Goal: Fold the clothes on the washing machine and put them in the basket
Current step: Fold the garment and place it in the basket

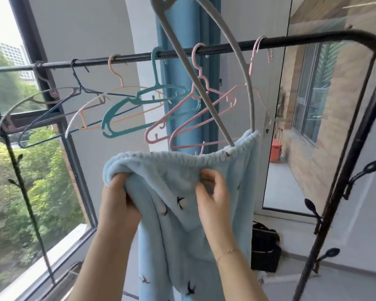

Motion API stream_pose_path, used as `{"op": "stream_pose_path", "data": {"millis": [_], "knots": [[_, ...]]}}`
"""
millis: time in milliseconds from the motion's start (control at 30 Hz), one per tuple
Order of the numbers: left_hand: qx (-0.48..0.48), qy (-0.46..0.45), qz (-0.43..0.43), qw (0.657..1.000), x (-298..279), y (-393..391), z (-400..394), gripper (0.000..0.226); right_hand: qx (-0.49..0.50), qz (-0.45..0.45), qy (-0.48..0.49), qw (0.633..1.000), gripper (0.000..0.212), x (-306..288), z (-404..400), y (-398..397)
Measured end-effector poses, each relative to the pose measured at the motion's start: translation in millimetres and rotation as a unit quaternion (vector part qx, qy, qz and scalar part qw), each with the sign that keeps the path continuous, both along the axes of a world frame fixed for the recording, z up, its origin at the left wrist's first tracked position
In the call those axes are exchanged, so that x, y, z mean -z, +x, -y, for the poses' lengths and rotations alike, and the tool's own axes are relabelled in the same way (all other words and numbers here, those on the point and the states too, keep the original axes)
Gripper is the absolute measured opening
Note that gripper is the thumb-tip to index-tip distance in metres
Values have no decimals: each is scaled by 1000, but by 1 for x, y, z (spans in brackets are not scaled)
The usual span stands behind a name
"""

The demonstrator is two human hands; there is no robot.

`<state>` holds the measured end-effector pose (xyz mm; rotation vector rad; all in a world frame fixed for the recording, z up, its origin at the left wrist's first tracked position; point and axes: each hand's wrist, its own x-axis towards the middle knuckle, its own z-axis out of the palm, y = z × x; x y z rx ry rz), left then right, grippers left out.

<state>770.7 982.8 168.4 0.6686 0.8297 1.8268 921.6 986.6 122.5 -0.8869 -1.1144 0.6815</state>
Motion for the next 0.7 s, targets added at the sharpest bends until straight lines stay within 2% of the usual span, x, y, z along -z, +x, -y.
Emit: {"op": "stream_pose_path", "data": {"millis": [100,267,467,600,700], "knots": [[-11,-13,19,1000,16,-10,9,26,4,-54,-20,998,24,9,0,-1],[-16,-2,19,1000,30,-19,14,21,-40,-79,-81,993,35,27,-14,2],[-11,13,27,999,34,-23,18,22,-137,-54,-136,980,47,53,-17,-14],[-14,19,30,999,34,-30,26,22,-189,-29,-148,970,44,68,-14,-30],[-6,27,36,999,37,-43,38,7,-225,2,-158,961,49,75,-13,-50]]}}
